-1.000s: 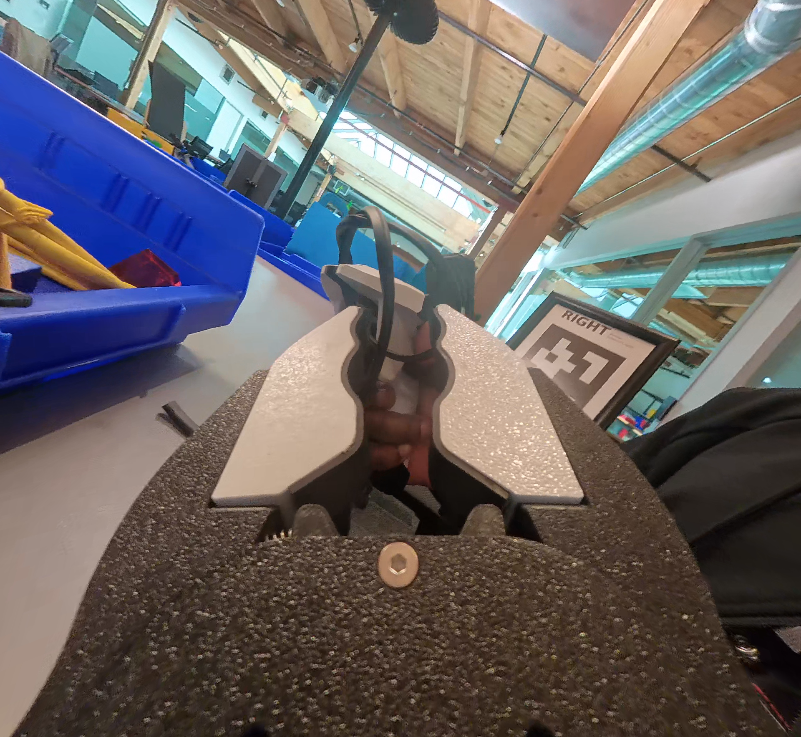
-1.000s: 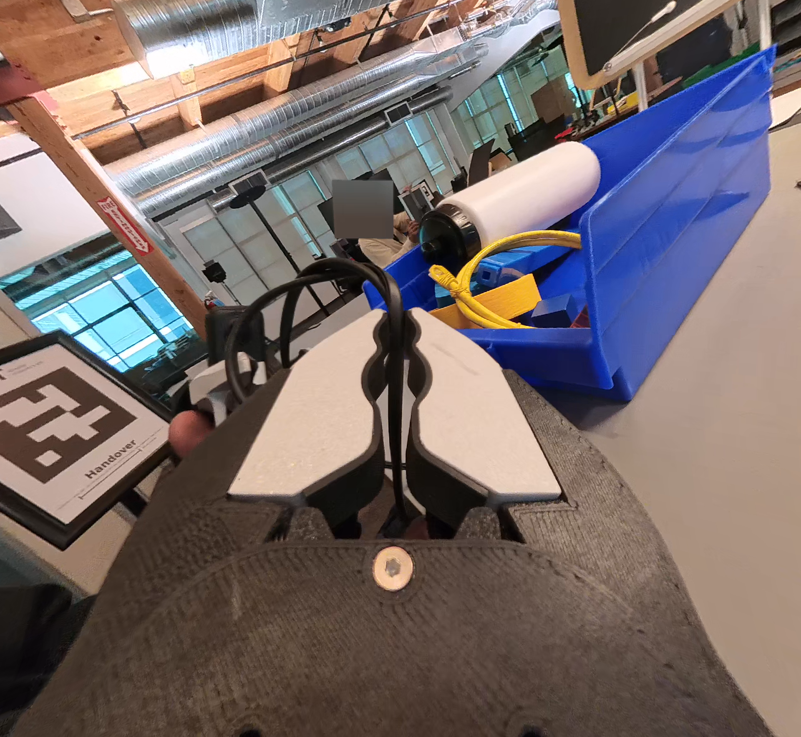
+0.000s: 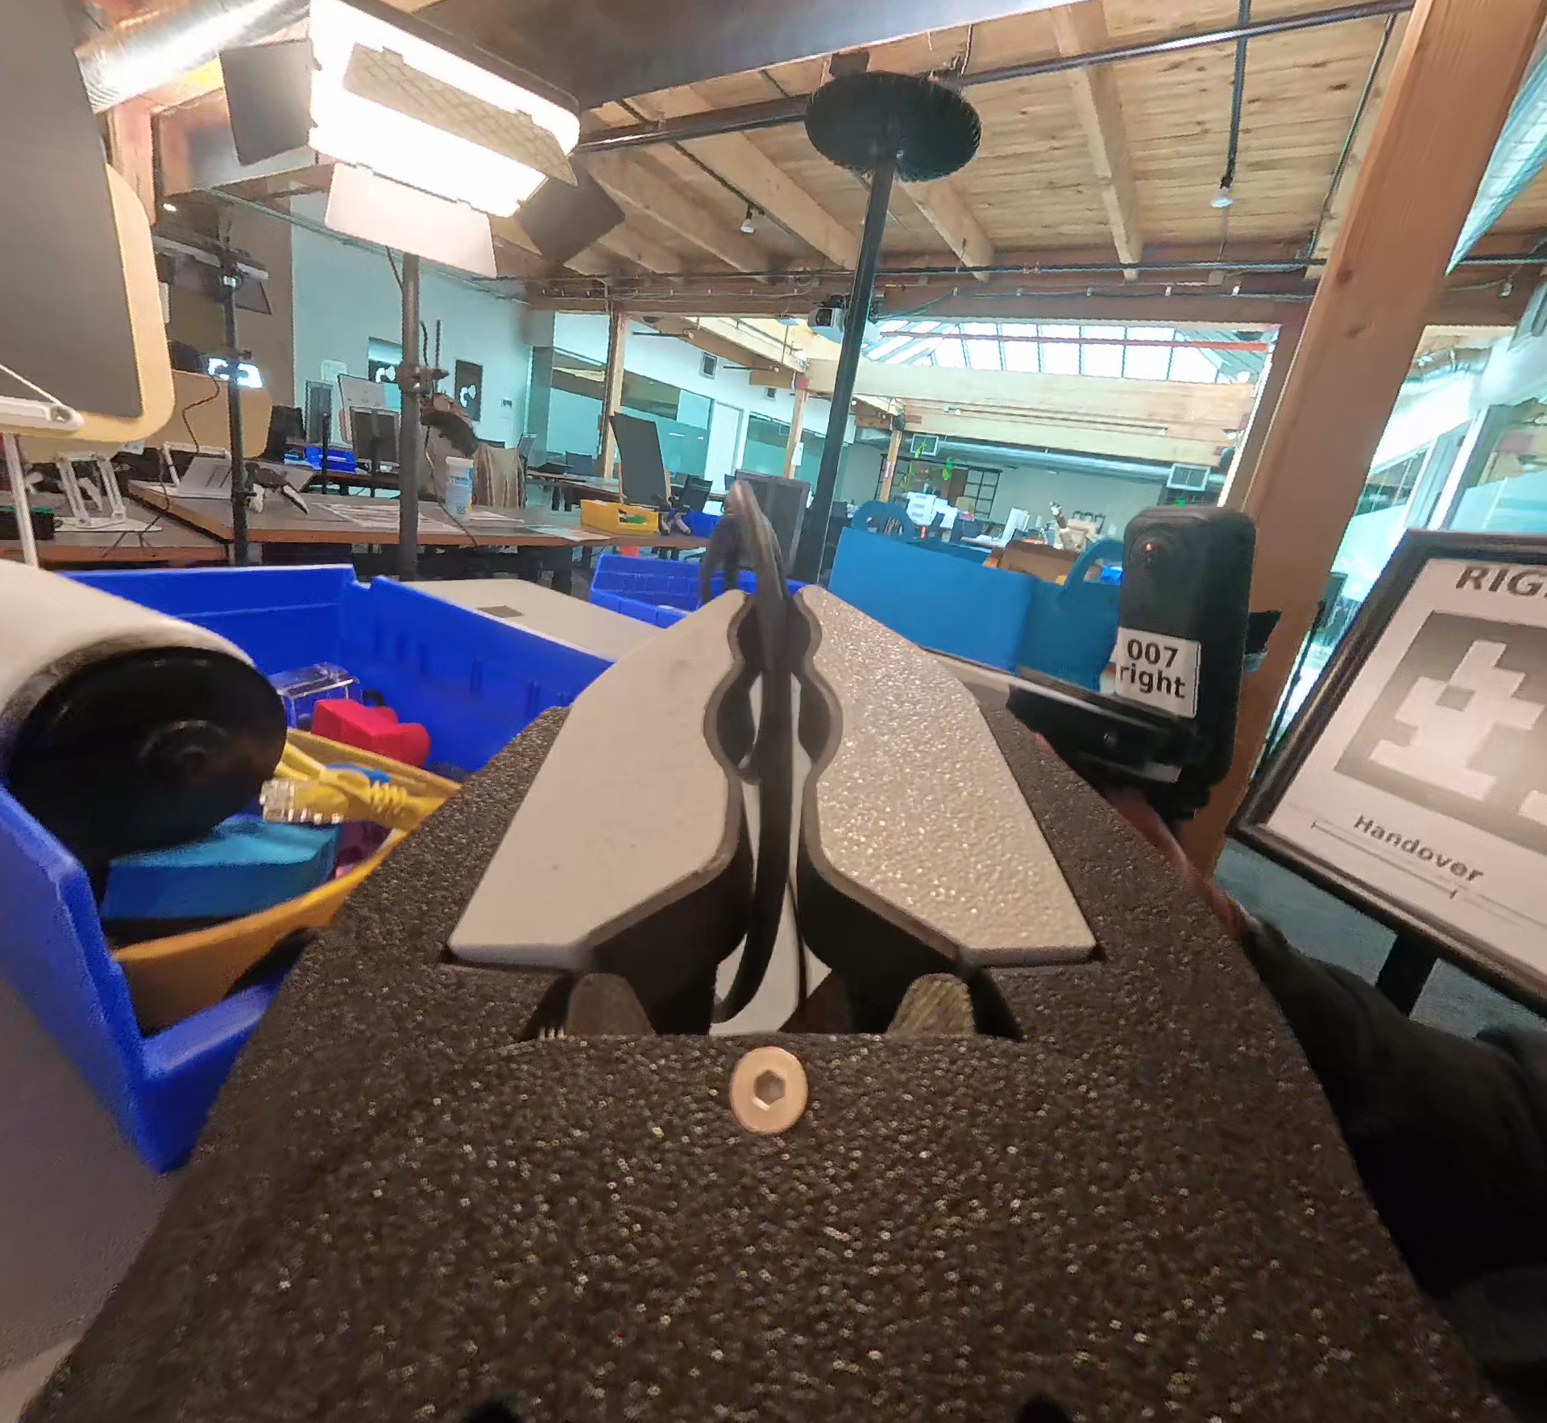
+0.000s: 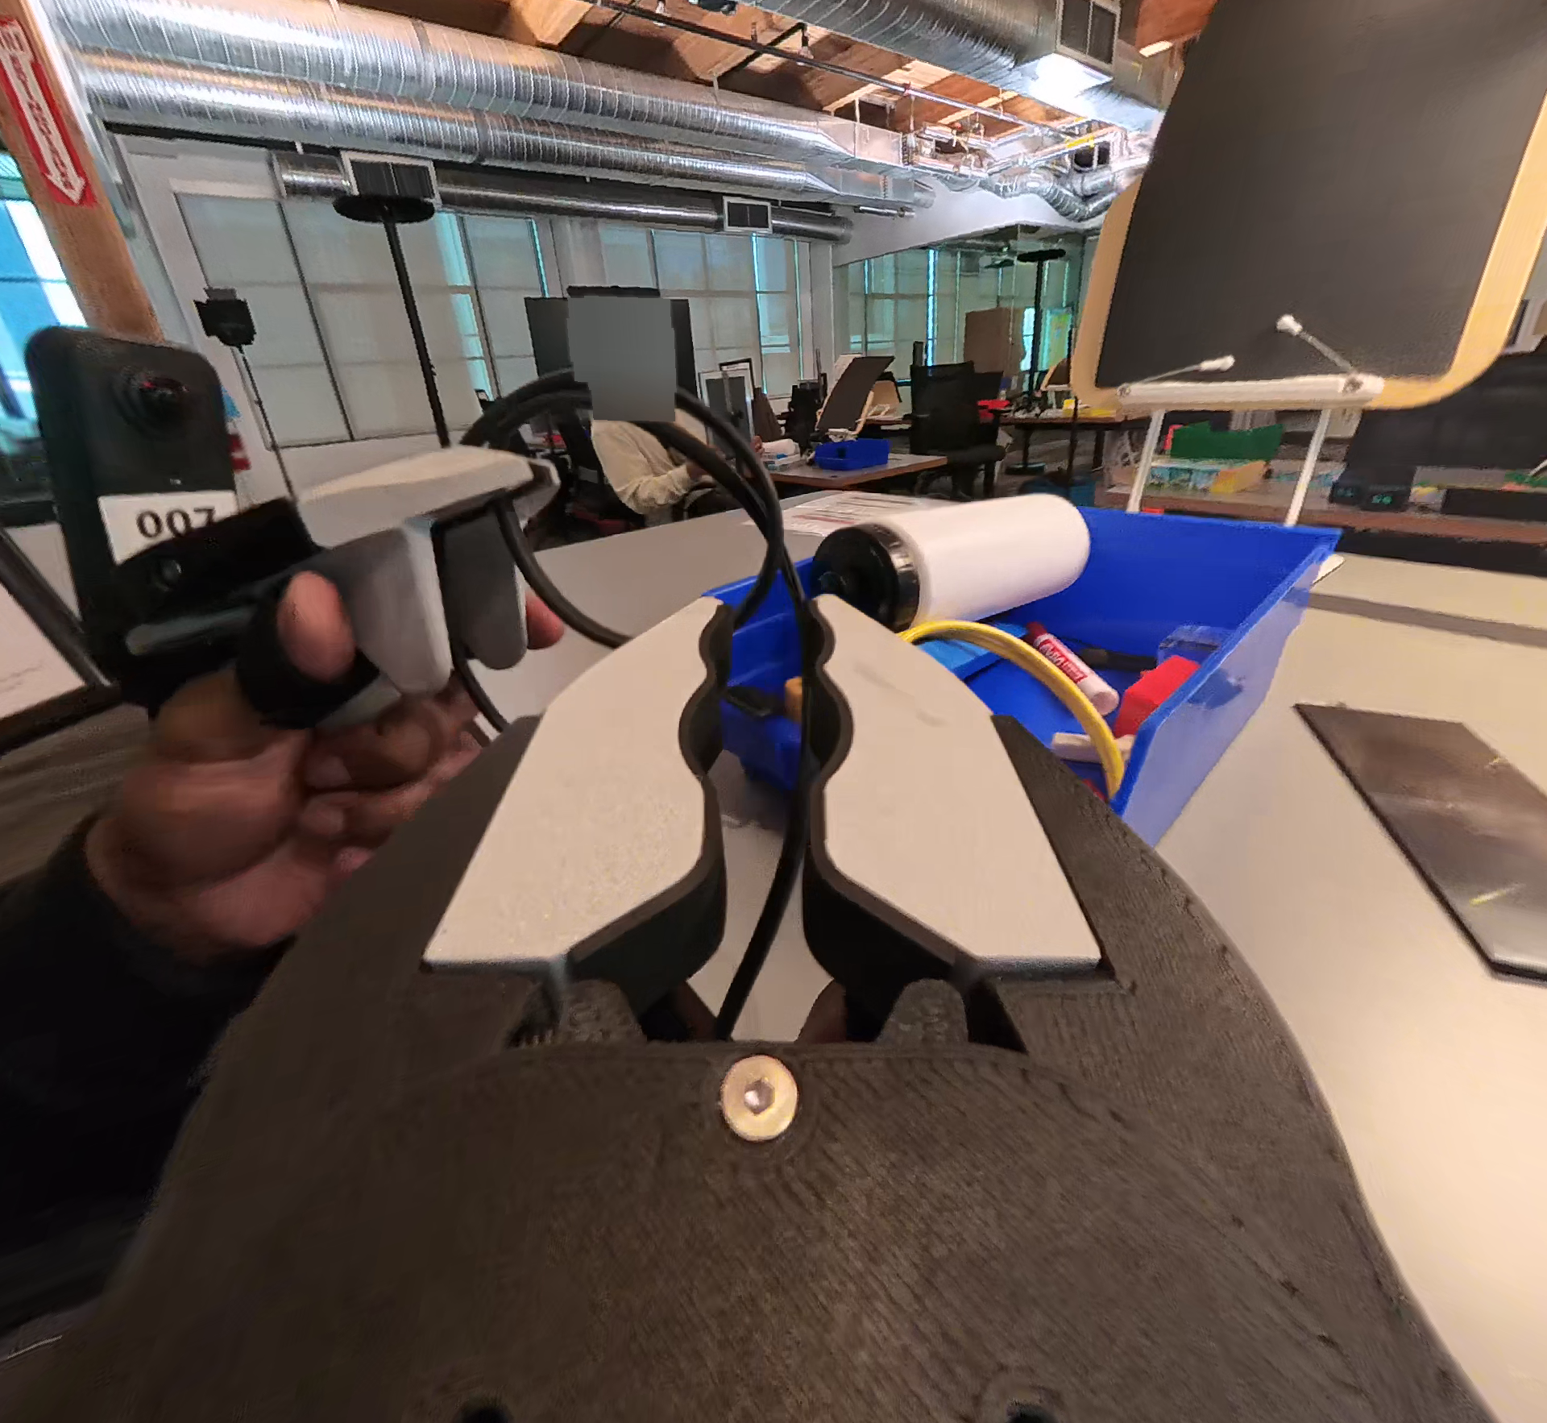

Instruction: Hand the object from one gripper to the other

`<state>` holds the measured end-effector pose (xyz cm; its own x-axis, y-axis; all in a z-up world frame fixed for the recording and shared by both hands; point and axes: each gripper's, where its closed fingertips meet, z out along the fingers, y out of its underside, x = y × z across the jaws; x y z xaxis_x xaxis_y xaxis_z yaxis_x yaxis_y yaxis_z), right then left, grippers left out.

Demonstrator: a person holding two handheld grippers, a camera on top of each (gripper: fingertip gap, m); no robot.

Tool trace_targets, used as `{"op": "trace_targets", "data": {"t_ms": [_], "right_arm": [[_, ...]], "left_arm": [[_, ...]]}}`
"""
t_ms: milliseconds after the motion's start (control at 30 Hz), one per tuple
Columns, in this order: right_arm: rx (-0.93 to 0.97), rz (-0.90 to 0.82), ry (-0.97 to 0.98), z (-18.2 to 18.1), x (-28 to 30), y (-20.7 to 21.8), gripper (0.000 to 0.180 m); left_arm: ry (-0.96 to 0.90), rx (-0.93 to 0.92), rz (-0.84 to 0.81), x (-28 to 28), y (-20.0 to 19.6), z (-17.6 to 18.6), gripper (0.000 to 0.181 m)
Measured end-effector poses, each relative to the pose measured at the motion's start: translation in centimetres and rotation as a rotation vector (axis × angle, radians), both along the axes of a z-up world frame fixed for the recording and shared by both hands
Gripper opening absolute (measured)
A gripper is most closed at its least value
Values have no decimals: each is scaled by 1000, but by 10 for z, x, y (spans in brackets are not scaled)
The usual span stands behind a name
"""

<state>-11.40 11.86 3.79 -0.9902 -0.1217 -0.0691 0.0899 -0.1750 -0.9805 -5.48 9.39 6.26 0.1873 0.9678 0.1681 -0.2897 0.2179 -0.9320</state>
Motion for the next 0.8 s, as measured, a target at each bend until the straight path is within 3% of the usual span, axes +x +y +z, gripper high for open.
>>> {"op": "trace_targets", "data": {"t_ms": [233, 433, 600, 700, 800], "right_arm": [[14, -121, 288, 23, -4, 8, 24], [35, -207, 678, -10, -2, -1, 29], [-42, -265, 1027, -43, 21, -15, 35], [-143, -438, 1261, -42, 26, -20, 37], [-237, -554, 1353, -36, 27, -25, 41]], "left_arm": [[11, 23, -10, -3, -10, 49, 6], [18, -2, -12, -3, -12, 85, 6], [44, 37, 4, 3, -21, 95, 6], [36, 61, 0, 5, -24, 93, 6], [33, 85, -19, 6, -24, 92, 6]]}}
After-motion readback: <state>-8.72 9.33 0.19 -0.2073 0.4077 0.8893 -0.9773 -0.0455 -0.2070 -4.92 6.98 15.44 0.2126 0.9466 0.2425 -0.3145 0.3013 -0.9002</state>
